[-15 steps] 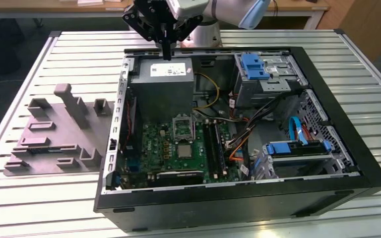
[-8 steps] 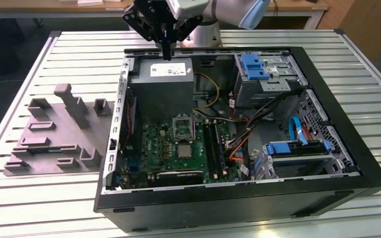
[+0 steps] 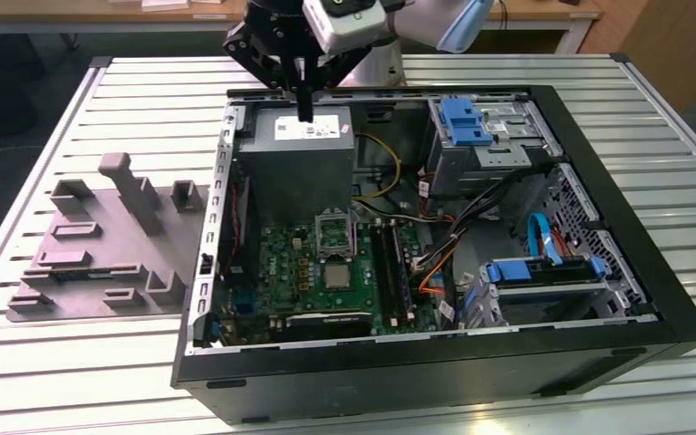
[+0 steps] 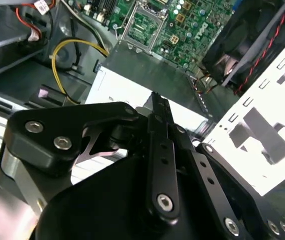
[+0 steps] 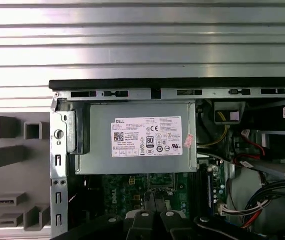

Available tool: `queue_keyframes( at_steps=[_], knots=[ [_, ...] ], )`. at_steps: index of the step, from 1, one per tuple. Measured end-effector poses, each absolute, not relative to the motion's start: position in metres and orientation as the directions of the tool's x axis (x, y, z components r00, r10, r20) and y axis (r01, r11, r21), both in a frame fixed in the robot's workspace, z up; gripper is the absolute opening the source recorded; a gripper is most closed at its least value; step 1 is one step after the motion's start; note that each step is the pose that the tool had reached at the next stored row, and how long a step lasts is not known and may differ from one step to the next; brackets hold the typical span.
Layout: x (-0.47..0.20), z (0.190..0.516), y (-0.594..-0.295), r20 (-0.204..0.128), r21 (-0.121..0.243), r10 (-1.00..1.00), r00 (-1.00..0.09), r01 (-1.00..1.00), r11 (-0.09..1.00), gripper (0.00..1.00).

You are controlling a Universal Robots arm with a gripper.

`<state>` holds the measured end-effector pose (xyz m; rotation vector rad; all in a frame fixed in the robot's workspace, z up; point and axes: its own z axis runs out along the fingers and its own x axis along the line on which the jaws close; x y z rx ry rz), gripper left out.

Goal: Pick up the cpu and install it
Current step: 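Close the cpu cover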

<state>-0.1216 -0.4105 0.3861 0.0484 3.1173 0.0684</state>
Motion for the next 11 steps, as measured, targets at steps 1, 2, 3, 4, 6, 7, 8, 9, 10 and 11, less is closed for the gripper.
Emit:
queue_keyframes(
  at_steps=[1, 2, 3, 4, 6, 7, 8, 9, 10, 11],
  knots=[
    [-0.120, 0.386, -0.411, -0.022, 0.044, 0.025, -0.999, 0.024, 0.999, 0.11],
    [-0.118, 0.385, -0.411, -0.021, 0.044, 0.023, -1.000, 0.022, 0.999, 0.11],
    [-0.115, 0.385, -0.411, -0.020, 0.044, 0.023, -1.000, 0.022, 0.999, 0.11],
    [-0.112, 0.385, -0.411, -0.019, 0.044, 0.023, -1.000, 0.022, 0.999, 0.11],
    [-0.108, 0.385, -0.412, -0.016, 0.044, 0.023, -1.000, 0.022, 0.999, 0.11],
    [-0.106, 0.385, -0.412, -0.015, 0.044, 0.023, -1.000, 0.022, 0.999, 0.11],
    [-0.105, 0.385, -0.413, -0.014, 0.043, 0.023, -1.000, 0.022, 0.999, 0.11],
    [-0.105, 0.384, -0.413, -0.010, 0.041, 0.017, -1.000, 0.017, 0.999, 0.11],
    [-0.105, 0.384, -0.413, -0.008, 0.039, 0.005, -1.000, 0.005, 0.999, 0.11],
    [-0.105, 0.383, -0.413, -0.007, 0.039, -0.012, -1.000, -0.012, 0.999, 0.11]
  ],
)
